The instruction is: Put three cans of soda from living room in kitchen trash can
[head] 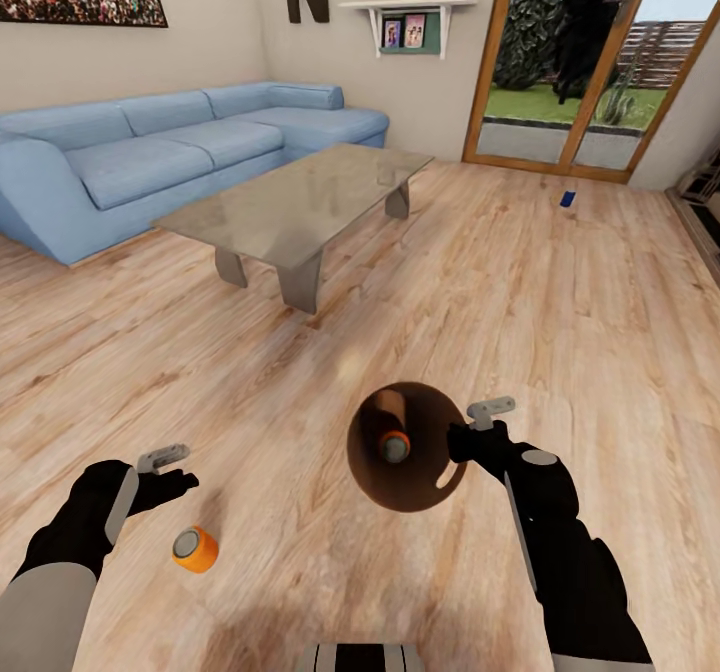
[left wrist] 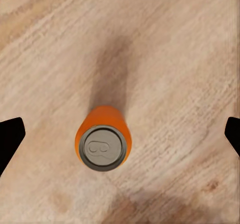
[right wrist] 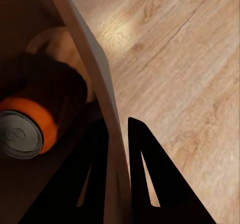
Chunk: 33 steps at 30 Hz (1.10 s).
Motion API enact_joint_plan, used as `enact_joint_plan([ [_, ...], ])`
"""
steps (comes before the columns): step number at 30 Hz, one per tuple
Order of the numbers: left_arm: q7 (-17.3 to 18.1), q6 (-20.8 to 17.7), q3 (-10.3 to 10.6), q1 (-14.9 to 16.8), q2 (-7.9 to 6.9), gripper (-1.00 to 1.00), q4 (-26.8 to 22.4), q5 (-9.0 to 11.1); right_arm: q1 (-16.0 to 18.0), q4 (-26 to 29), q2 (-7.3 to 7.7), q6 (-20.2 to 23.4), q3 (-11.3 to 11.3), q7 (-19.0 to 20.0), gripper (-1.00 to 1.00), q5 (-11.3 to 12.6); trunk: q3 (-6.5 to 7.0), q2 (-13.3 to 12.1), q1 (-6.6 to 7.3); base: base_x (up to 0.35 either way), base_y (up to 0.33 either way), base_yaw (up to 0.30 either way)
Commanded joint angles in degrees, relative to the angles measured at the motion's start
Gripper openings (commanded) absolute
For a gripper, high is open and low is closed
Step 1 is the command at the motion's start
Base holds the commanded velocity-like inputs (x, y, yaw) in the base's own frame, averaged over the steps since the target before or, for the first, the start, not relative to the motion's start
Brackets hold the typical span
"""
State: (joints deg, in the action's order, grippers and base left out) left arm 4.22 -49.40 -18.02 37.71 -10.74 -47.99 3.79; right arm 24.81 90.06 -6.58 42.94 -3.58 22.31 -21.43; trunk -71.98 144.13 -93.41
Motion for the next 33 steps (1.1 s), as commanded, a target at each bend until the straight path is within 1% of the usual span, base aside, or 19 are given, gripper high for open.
enact_joint_plan([
  [1, 0.00, 0.01, 0.00, 0.00, 0.00, 1.00, 0.01, 0.00, 0.01, 0.04, -0.01, 0.21, 0.21, 0.37, -1.00, 1.30, 0.01, 0.00, 0.01, 0.081, 0.007, 0.000],
  [7, 0.01, 0.01, 0.00, 0.00, 0.01, 1.00, 0.01, 0.06, -0.02, 0.03, -0.01, 0.21, 0.79, 0.36, -1.00, 1.30, 0.01, 0.00, 0.01, 0.036, 0.003, 0.000],
  [15, 0.06, 0.01, -0.01, 0.00, 0.00, 1.00, 0.01, 0.07, -0.03, 0.03, -0.01, 0.21, 0.92, 0.37, -1.00, 1.30, 0.00, 0.00, 0.01, 0.003, 0.000, 0.001],
  [23, 0.08, 0.01, 0.00, 0.00, 0.02, 1.00, 0.01, 0.07, -0.03, 0.03, 0.03, 0.21, 1.73, 0.36, -1.00, 1.24, -0.13, 0.00, 0.01, 0.000, 0.000, 0.103],
  [33, -0.01, 0.01, 0.00, -0.06, 0.02, 1.00, -0.03, 0.04, -0.08, 0.03, 0.07, 0.21, 1.99, 0.31, -1.00, 1.23, -0.15, 0.00, 0.01, 0.000, 0.000, 0.012],
])
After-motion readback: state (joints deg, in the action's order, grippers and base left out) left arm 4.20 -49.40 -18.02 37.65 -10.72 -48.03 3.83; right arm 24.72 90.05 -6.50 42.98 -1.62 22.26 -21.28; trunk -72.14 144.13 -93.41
